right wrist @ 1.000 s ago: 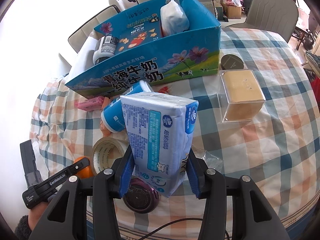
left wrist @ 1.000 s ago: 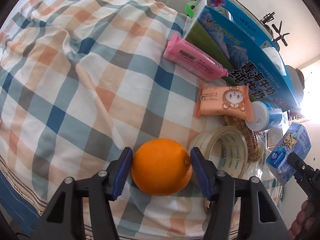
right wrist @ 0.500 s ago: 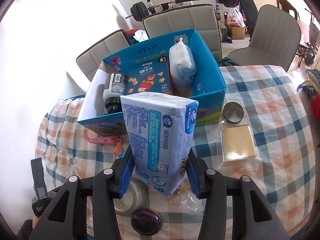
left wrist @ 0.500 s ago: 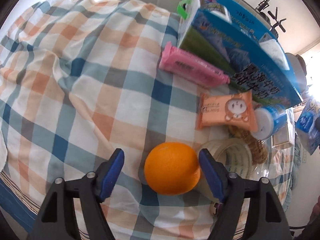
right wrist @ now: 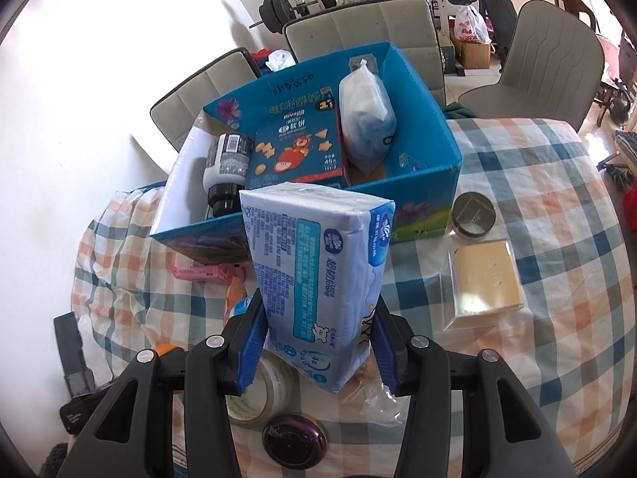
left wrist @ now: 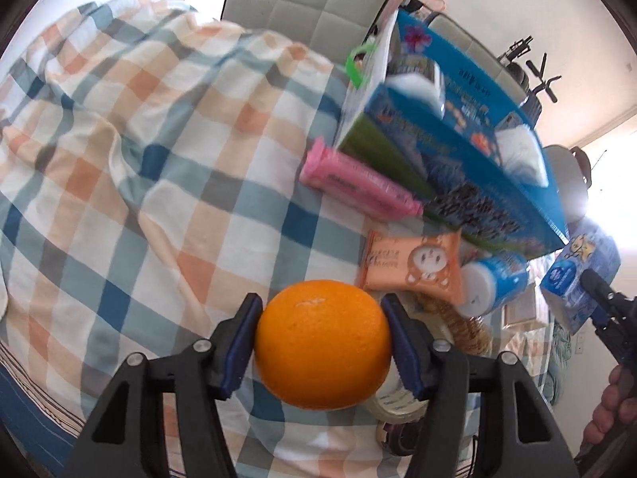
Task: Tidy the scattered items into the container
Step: 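Drop the orange and milk carton into the blue box with both tools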
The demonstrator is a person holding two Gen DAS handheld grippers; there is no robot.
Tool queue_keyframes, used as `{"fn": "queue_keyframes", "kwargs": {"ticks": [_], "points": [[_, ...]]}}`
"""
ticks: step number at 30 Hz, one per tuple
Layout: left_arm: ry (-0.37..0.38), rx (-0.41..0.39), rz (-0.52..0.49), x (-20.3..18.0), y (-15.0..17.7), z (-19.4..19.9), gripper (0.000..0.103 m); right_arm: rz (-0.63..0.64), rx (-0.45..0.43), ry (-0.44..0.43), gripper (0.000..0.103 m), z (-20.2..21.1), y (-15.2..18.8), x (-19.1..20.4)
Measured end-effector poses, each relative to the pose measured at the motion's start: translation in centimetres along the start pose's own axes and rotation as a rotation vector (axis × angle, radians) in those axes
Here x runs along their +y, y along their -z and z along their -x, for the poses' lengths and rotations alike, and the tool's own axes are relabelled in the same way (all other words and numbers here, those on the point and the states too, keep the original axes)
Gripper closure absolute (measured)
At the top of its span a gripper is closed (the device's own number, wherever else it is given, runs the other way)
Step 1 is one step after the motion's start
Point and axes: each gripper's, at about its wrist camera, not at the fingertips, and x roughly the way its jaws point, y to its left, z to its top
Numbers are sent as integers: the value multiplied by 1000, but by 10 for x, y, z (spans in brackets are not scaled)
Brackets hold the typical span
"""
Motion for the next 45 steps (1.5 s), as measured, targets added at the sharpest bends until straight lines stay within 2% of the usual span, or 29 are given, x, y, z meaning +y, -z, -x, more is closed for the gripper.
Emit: {"fn": "queue_keyframes", "kwargs": {"ticks": [4, 8, 13, 17, 20, 23, 27, 28, 29, 34, 35, 39, 42, 45], "points": [[73, -94, 7, -23, -49, 26, 41, -4, -49, 1, 53, 5, -29, -5], [125, -135, -38, -68, -120, 17, 41, -10, -89, -7, 53, -3, -73, -5], [130, -120, -95, -127, -208, -37, 41, -44, -21, -131, 53, -50, -136, 6], [91, -83, -149, -155, -250, -86, 41, 4, 50, -91, 53, -100, -173, 21], [59, -49, -184, -164, -266, -121, 41, 21, 107, -72, 53, -133, -188, 26], [30, -37, -220, -176, -277, -139, 41, 37, 130, -39, 53, -155, -197, 28], [13, -22, -232, -178, -283, -149, 39, 16, 142, -48, 50, -169, -204, 24], [22, -32, -222, -175, -284, -144, 34, 6, 149, -45, 43, -170, -204, 21], [35, -48, -209, -172, -285, -137, 29, -2, 158, -44, 38, -171, -204, 19], [99, -113, -182, -153, -274, -83, 24, 4, 124, -39, 35, -151, -194, 8], [108, -133, -181, -147, -265, -69, 20, 3, 109, -40, 35, -143, -191, 6], [107, -146, -181, -120, -213, -28, 14, -17, 34, -55, 35, -95, -166, -8], [66, -104, -179, -95, -151, -16, 13, -51, 12, -77, 31, -59, -130, -21], [19, -19, -149, -68, -78, -20, 13, -107, 27, -115, 30, -34, -79, -36]]}}
